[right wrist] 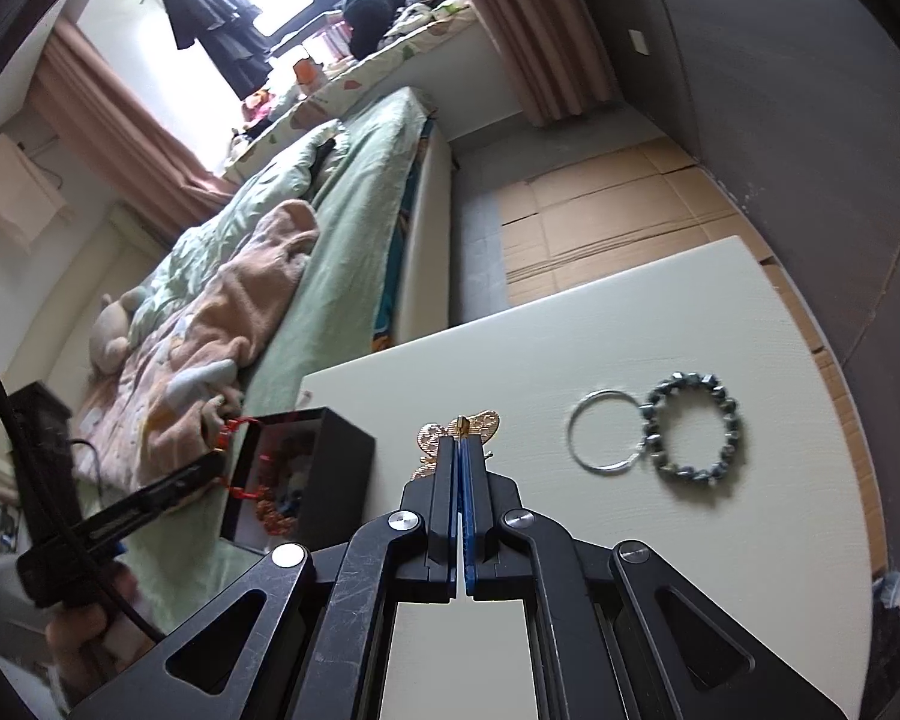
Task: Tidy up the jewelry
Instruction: 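Drop the red bracelet into the box with the left tool while the right tool drops the butterfly charm in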
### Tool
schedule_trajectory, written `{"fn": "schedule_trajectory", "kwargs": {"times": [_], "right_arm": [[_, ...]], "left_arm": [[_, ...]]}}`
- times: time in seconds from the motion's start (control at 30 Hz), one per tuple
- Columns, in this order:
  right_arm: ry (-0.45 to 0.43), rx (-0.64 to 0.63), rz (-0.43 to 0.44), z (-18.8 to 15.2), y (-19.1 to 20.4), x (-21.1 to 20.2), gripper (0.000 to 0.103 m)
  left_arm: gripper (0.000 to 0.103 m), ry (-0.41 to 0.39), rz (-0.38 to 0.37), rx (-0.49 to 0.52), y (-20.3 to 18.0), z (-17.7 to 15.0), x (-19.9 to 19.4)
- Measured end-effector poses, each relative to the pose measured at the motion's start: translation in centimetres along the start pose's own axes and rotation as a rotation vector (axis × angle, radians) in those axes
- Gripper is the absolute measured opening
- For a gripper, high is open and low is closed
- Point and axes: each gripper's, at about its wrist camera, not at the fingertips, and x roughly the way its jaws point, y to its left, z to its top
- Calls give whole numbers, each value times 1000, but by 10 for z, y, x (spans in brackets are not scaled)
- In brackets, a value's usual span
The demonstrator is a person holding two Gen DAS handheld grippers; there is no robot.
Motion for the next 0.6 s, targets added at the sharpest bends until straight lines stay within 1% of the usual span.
{"fn": "schedule_trajectory", "kwargs": {"times": [0.07, 0.1, 0.17, 0.2, 0.23, 0.27, 0.3, 0.4, 0.6], "right_arm": [[5, -6, 18, 0, 6, 4, 2], [6, -7, 25, -1, 8, 4, 2], [10, -13, 51, -2, 15, 8, 2], [11, -16, 63, -2, 18, 10, 2], [12, -19, 82, -2, 24, 12, 2], [12, -22, 95, -3, 27, 13, 2], [11, -28, 110, -4, 33, 15, 2], [9, -42, 140, -5, 47, 21, 2], [30, -61, 192, -11, 75, 43, 2]], "left_arm": [[7, 29, -10, -32, 7, 1, 4], [9, 38, -8, -40, 8, 1, 5], [26, 42, -7, -44, 8, 2, 5], [47, 34, -9, -46, 8, 2, 3], [62, 15, -15, -52, 8, 2, 0], [65, -2, -19, -56, 8, 2, -3], [66, -18, -22, -59, 7, 3, -7], [66, -35, -19, -66, 7, 7, -13], [66, -63, 56, -103, 22, 11, -21]]}}
